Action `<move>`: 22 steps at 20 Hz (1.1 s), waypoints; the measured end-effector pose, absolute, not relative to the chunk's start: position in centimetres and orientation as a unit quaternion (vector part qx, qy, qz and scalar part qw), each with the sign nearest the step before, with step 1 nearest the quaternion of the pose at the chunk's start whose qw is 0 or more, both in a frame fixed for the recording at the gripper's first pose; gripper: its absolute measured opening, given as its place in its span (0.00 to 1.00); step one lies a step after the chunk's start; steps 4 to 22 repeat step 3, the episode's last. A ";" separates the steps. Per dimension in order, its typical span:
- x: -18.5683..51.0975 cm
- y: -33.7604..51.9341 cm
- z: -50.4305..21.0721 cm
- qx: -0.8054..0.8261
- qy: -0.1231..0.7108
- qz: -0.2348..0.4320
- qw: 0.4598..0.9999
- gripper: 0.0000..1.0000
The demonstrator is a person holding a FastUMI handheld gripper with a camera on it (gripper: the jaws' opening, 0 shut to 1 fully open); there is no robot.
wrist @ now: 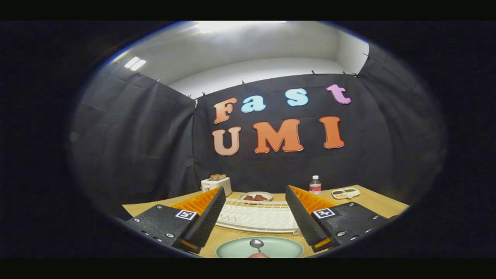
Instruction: Take the plate from the dish rack, then take the spoon from the basket and place it into the plate.
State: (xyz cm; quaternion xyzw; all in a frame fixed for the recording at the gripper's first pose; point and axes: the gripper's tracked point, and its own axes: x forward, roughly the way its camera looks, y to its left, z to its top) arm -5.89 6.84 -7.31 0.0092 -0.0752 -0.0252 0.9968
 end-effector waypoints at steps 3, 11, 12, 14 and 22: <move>-5.5 7.1 -7.2 -0.001 -0.082 -0.032 0.996 0.93; -5.5 7.1 -7.2 -0.001 -0.082 -0.032 0.996 0.93; -5.5 7.1 -7.2 -0.001 -0.082 -0.032 0.996 0.93; -5.5 7.1 -7.2 -0.001 -0.082 -0.032 0.996 0.93; -5.5 7.1 -7.2 -0.001 -0.082 -0.032 0.996 0.93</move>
